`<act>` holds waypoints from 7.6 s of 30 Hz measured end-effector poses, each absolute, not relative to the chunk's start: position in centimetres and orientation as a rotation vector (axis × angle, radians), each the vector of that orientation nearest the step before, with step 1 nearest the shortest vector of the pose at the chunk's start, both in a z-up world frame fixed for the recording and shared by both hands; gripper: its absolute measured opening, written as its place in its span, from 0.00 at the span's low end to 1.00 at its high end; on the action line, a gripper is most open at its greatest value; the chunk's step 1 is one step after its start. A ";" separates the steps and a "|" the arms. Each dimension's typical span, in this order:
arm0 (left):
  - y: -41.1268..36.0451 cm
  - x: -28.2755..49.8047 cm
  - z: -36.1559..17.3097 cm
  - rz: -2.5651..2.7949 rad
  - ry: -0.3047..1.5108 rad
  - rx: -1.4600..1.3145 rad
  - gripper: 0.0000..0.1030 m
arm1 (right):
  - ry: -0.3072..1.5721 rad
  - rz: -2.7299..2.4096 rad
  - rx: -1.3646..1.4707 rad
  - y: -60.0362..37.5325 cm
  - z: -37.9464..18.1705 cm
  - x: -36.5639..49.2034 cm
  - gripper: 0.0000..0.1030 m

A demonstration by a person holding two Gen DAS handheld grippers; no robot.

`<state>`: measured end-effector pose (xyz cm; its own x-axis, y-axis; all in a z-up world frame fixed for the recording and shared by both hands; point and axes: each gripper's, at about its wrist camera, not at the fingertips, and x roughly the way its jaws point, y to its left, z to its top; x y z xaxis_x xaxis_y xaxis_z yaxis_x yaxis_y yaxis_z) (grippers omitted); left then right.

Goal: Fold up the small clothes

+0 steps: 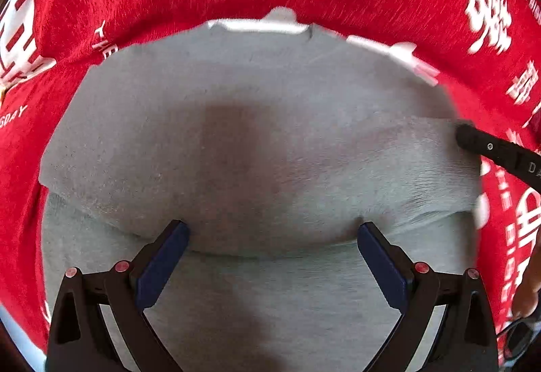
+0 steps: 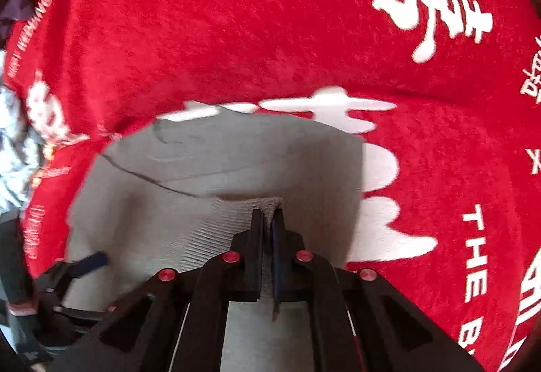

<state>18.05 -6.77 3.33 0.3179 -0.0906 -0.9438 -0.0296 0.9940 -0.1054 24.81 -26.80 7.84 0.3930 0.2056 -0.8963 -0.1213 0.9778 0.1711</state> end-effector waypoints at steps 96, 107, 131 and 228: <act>2.9 -5.1 0.5 -0.180 1.525 -0.057 0.12 | 1.334 0.791 0.177 -29.6 3.4 -4.0 0.10; 2.0 -5.7 7.6 -0.182 1.253 -0.087 0.12 | 1.045 0.806 0.281 -32.1 9.2 -3.1 0.07; 6.6 -3.8 3.0 -0.200 1.326 -0.248 0.12 | 1.454 0.763 0.296 -29.8 0.8 -2.4 0.51; 14.7 29.2 4.2 -0.139 1.186 -0.939 0.86 | 1.021 0.244 0.753 -33.4 5.0 32.9 0.64</act>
<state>29.23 14.72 4.22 0.4139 -0.5488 -0.7263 -0.3663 0.6300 -0.6848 32.90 -33.37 4.98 0.5213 0.5156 -0.6801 0.1520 0.7281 0.6684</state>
